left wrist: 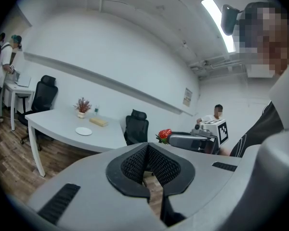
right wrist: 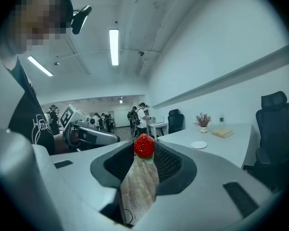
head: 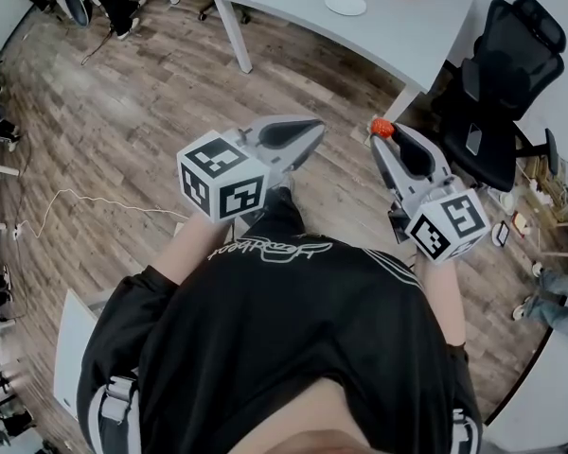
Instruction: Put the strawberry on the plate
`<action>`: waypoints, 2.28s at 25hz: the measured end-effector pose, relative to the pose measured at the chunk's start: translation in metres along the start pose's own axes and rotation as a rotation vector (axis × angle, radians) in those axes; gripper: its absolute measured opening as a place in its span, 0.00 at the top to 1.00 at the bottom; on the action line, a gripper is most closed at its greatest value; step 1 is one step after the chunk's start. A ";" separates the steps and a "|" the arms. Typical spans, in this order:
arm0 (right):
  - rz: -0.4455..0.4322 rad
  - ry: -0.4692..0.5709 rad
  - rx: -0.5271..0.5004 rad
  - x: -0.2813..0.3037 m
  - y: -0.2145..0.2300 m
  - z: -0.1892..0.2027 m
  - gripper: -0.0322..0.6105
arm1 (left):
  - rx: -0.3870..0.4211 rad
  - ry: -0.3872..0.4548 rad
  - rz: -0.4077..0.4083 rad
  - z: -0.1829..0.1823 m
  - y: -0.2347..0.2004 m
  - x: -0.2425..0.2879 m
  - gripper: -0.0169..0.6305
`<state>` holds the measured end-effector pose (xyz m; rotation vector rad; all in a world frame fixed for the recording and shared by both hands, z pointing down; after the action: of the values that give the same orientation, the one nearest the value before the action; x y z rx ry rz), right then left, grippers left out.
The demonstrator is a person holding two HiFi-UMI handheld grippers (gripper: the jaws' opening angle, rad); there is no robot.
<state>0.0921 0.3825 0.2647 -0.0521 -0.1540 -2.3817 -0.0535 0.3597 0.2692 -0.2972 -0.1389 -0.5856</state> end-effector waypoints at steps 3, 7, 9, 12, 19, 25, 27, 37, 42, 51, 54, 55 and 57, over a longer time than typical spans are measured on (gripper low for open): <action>0.006 -0.007 -0.002 0.006 0.008 0.001 0.76 | -0.007 0.003 0.000 0.000 -0.008 0.006 0.96; 0.014 -0.011 0.005 0.020 0.021 0.008 0.76 | -0.010 0.001 0.008 0.002 -0.024 0.016 0.96; 0.019 -0.013 0.009 0.029 0.032 0.010 0.76 | -0.014 -0.002 0.012 0.001 -0.036 0.025 0.96; 0.030 -0.022 0.014 0.048 0.054 0.008 0.76 | -0.019 -0.010 0.016 -0.007 -0.060 0.042 0.96; 0.064 -0.037 0.063 0.099 0.117 0.004 0.76 | -0.038 -0.053 0.043 -0.033 -0.126 0.095 0.96; 0.104 -0.030 0.139 0.157 0.177 -0.004 0.76 | -0.051 -0.101 0.075 -0.060 -0.200 0.143 0.96; 0.117 -0.032 0.153 0.178 0.199 -0.007 0.76 | -0.059 -0.110 0.082 -0.069 -0.226 0.157 0.96; 0.188 -0.043 0.137 0.259 0.274 -0.023 0.76 | -0.071 -0.131 0.103 -0.099 -0.333 0.210 0.96; 0.185 -0.053 0.127 0.280 0.296 -0.024 0.76 | -0.090 -0.131 0.095 -0.105 -0.360 0.227 0.96; 0.159 -0.063 0.149 0.310 0.361 -0.021 0.76 | -0.095 -0.156 0.073 -0.116 -0.395 0.279 0.96; 0.146 -0.071 0.163 0.322 0.394 -0.016 0.76 | -0.106 -0.171 0.059 -0.114 -0.412 0.304 0.96; 0.142 -0.078 0.168 0.326 0.405 -0.013 0.76 | -0.115 -0.177 0.053 -0.113 -0.419 0.313 0.96; 0.135 -0.095 0.180 0.332 0.428 -0.009 0.76 | -0.136 -0.192 0.041 -0.112 -0.431 0.331 0.96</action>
<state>0.1436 -0.1535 0.3245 -0.0875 -0.3975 -2.2221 -0.0179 -0.1895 0.3353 -0.4872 -0.2784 -0.5261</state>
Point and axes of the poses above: the fingertips, and each gripper's own axes: x forward along the fingers, y to its right, z out of its underside, the point moved 4 cm from there along -x, backward along the fingers, and after that the axes turned 7 degrees about -z, right-handed, at the moved point
